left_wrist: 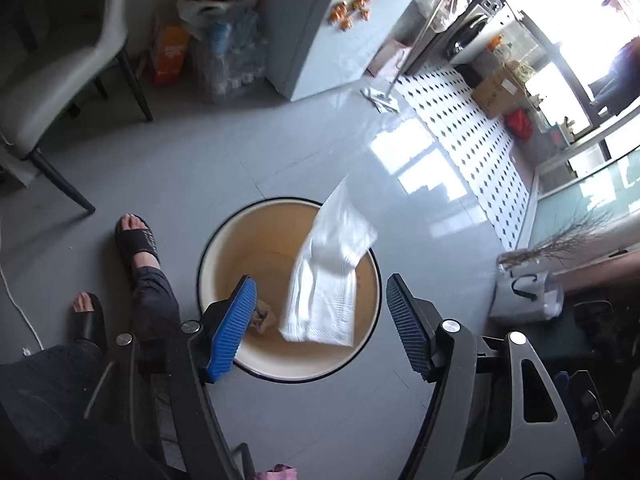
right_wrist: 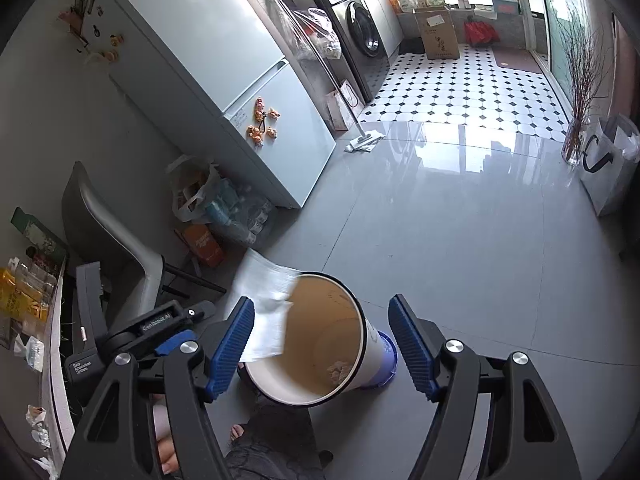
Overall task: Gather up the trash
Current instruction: 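Open both tools above the bin to drop the mask and foil, then bring both tools back to the table toward the tissues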
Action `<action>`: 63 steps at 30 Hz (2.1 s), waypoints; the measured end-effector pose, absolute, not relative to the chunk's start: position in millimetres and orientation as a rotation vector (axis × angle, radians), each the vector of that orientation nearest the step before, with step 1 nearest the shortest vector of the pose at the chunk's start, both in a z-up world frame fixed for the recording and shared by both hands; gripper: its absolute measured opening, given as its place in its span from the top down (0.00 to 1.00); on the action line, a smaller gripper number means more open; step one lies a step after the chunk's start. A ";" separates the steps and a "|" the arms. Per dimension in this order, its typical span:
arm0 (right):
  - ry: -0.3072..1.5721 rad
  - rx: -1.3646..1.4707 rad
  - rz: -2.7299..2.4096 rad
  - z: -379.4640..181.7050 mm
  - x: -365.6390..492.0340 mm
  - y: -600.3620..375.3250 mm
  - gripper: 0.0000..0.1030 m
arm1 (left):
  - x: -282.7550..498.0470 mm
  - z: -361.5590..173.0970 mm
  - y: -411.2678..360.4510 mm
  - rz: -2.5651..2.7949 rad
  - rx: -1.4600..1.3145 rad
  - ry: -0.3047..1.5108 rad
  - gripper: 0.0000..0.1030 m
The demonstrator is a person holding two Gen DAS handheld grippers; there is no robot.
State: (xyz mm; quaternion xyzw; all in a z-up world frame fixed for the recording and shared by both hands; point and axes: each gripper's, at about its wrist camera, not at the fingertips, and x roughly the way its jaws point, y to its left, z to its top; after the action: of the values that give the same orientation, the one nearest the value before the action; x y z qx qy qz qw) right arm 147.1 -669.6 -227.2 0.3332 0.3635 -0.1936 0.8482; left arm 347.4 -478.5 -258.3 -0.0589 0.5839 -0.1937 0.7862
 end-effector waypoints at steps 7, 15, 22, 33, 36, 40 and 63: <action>0.771 0.694 -0.390 -216.9 149.6 -655.5 0.31 | 336.6 -219.6 -457.0 -0.378 -0.142 1.229 0.29; 0.728 0.659 -0.326 -180.0 152.0 -618.4 0.28 | 301.5 -133.4 -403.2 -0.398 -0.239 1.137 0.18; 0.679 0.554 -0.251 -132.6 159.7 -560.4 0.17 | 267.2 -71.8 -322.6 -0.390 -0.312 0.985 0.10; 0.595 0.466 -0.216 -81.5 159.6 -464.1 0.07 | 223.8 -13.2 -188.5 -0.244 -0.344 0.806 0.06; 0.586 0.452 -0.211 -72.0 158.2 -435.8 0.07 | 211.3 -6.0 -156.2 -0.205 -0.366 0.782 0.06; 0.557 0.409 -0.193 -60.5 154.7 -403.0 0.07 | 196.4 -2.3 -123.8 -0.105 -0.349 0.761 0.06; 0.536 0.236 0.215 -30.6 144.3 -238.5 0.07 | 83.6 -7.3 51.7 0.100 -0.367 0.466 0.06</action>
State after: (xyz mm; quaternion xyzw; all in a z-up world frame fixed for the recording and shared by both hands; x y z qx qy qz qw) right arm 144.3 -238.5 -30.6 0.1160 0.2637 0.1057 0.9518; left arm 83.6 51.7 -7.3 -0.1808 0.2295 0.0492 0.9551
